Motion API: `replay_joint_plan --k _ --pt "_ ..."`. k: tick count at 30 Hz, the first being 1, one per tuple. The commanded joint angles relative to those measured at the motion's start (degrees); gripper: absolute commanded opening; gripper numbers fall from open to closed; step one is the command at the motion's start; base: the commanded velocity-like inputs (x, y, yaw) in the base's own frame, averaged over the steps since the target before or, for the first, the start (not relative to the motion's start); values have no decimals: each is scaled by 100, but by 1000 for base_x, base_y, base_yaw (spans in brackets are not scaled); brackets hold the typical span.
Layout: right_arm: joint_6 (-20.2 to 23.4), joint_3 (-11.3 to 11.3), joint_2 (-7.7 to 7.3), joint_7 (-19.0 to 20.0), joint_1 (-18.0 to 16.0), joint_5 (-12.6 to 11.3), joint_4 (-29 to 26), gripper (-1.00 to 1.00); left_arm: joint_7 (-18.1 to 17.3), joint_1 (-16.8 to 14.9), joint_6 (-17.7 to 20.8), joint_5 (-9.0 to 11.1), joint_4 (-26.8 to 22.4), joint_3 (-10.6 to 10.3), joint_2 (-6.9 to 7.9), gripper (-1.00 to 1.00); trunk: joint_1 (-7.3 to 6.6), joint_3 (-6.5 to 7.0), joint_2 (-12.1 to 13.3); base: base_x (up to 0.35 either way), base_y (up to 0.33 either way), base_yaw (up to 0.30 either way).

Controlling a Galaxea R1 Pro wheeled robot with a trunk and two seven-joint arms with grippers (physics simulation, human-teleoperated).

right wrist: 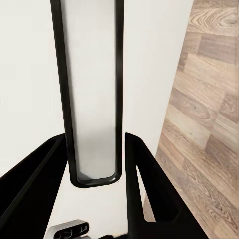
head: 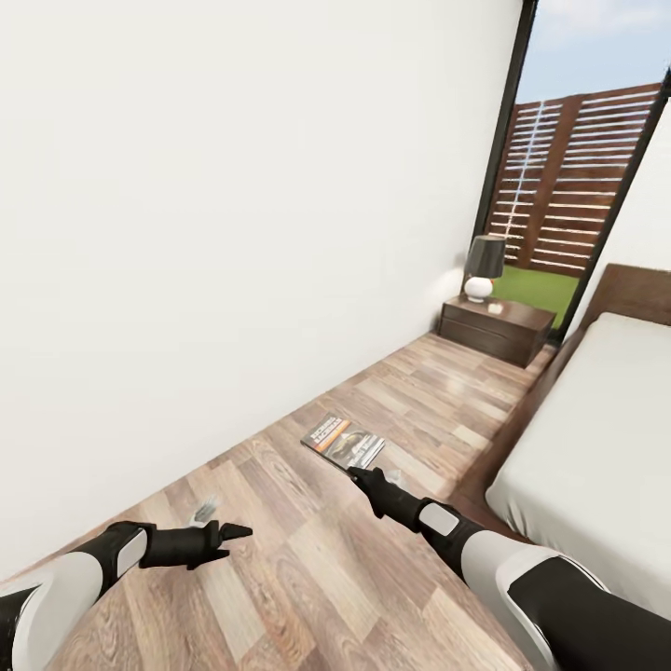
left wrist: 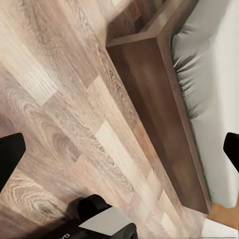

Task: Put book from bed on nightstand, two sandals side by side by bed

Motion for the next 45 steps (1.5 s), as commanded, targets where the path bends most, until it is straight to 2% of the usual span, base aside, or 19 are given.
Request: replay_joint_plan --k 1,45 --pt "40 16 4 17 -8 -77 10 -100 -17 -1 46 -37 -7 44 2 100 0 -5 -3 98 68 -209" --pt "40 25 6 17 -8 -77 10 -100 -24 -1 46 -37 -6 44 30 100 0 -5 -3 101 151 -165"
